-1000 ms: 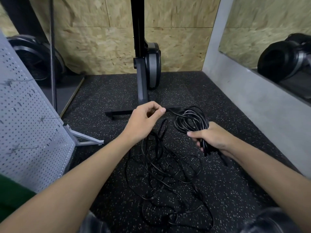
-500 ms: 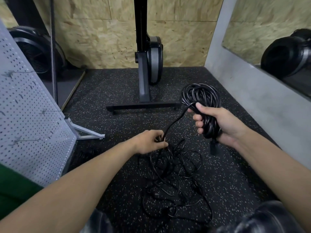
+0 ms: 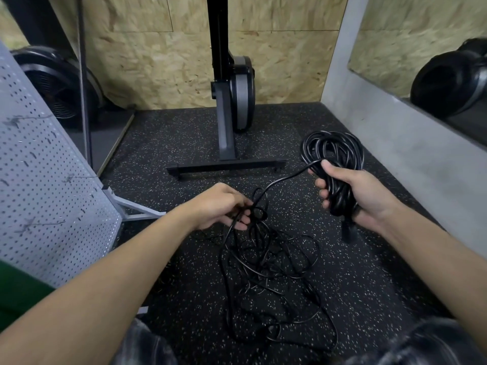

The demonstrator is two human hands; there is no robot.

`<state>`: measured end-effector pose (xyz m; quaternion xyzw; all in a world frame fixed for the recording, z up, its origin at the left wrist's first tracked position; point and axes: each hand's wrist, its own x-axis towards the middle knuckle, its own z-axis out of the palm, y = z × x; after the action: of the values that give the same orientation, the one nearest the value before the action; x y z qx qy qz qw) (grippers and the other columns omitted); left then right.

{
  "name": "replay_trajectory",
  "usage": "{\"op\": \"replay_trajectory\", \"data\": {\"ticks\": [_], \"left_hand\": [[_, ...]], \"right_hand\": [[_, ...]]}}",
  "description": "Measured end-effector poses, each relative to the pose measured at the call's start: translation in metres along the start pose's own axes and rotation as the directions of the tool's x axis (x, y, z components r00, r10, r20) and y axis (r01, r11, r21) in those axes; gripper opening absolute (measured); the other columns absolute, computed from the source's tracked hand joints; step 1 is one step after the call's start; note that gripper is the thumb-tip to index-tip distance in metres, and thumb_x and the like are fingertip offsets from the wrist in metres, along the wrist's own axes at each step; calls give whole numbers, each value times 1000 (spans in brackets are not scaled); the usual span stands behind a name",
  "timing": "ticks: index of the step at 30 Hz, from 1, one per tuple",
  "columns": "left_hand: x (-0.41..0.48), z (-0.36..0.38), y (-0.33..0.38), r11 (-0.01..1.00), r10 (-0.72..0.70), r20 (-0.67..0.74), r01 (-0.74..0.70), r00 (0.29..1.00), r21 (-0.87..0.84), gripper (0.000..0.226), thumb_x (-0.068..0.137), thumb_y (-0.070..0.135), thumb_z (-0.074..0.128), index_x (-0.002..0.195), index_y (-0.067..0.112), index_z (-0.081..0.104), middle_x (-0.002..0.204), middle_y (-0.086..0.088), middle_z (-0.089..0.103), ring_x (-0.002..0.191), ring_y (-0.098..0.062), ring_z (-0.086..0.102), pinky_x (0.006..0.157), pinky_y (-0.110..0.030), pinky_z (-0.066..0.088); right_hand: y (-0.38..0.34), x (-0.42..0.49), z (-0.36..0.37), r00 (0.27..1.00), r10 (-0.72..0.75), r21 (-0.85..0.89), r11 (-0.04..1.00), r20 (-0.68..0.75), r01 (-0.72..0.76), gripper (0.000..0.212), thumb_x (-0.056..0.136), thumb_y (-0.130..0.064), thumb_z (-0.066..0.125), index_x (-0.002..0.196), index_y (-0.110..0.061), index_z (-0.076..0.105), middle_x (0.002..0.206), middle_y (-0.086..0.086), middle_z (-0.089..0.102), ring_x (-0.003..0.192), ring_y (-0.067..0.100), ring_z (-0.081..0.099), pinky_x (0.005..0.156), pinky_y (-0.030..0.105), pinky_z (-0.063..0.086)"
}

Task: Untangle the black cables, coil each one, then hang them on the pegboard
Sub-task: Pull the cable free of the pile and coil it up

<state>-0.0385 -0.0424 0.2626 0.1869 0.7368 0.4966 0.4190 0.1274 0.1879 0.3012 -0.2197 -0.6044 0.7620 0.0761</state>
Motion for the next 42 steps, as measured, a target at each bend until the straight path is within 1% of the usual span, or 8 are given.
{"op": "replay_trajectory", "data": {"ticks": [6,12,15,21,26,29,35,42], "left_hand": [[-3,-5,3,917,-166,40,170,985,-362,30,101,-18,41,121,-13,63,111,-29,69,82,-24,76,63,-27,64],[-7,-5,13,912,-49,-31,32,998,-409,24,95,2,67,118,2,74,99,-16,77,78,-14,77,56,-18,60],[-4,-5,9,990,116,-174,-129,978,-64,24,92,21,79,115,18,80,100,1,79,87,-9,73,69,-20,59],[-1,0,4,763,488,-112,-361,865,536,21,100,44,67,115,34,78,104,16,76,101,-2,69,96,-30,55],[-4,11,14,697,437,-81,-280,896,660,26,105,21,56,125,27,73,71,9,69,57,-2,62,58,-20,51],[-4,18,20,765,323,-114,-189,939,615,48,98,7,47,139,28,60,67,0,62,48,-14,54,46,-19,43],[-7,19,33,873,292,-186,-182,938,453,16,99,18,53,111,22,63,65,-4,62,50,-17,50,45,-24,41],[-19,17,34,906,360,-8,-347,933,242,12,102,15,66,100,13,54,80,-3,71,58,-20,63,49,-29,44]], "right_hand": [[3,-4,6,999,14,-147,989,30,-9,33,89,-36,75,108,-10,69,82,7,66,64,16,59,54,29,53],[7,-1,2,1000,7,-434,901,22,3,32,91,-42,77,90,-10,69,80,8,69,66,17,63,64,34,55],[11,0,0,1000,2,-551,835,11,4,41,88,-50,78,89,-9,72,77,5,72,67,17,67,72,36,55],[17,3,6,999,-29,-651,758,15,32,52,86,-59,76,89,-7,72,76,5,75,68,16,71,77,38,56],[20,5,9,1000,-19,-713,701,7,18,63,78,-73,74,91,-11,71,78,1,76,75,17,73,81,39,55],[24,6,11,999,-35,-720,694,-24,6,58,83,-70,72,82,-11,73,84,12,75,78,23,72,86,41,55],[28,9,14,993,37,-583,807,-111,-95,86,57,-88,77,91,-9,78,90,8,80,92,29,75,104,55,53],[30,9,19,993,108,-473,873,-54,-121,76,74,-69,81,116,-7,72,91,7,79,79,22,72,84,45,60]]}}
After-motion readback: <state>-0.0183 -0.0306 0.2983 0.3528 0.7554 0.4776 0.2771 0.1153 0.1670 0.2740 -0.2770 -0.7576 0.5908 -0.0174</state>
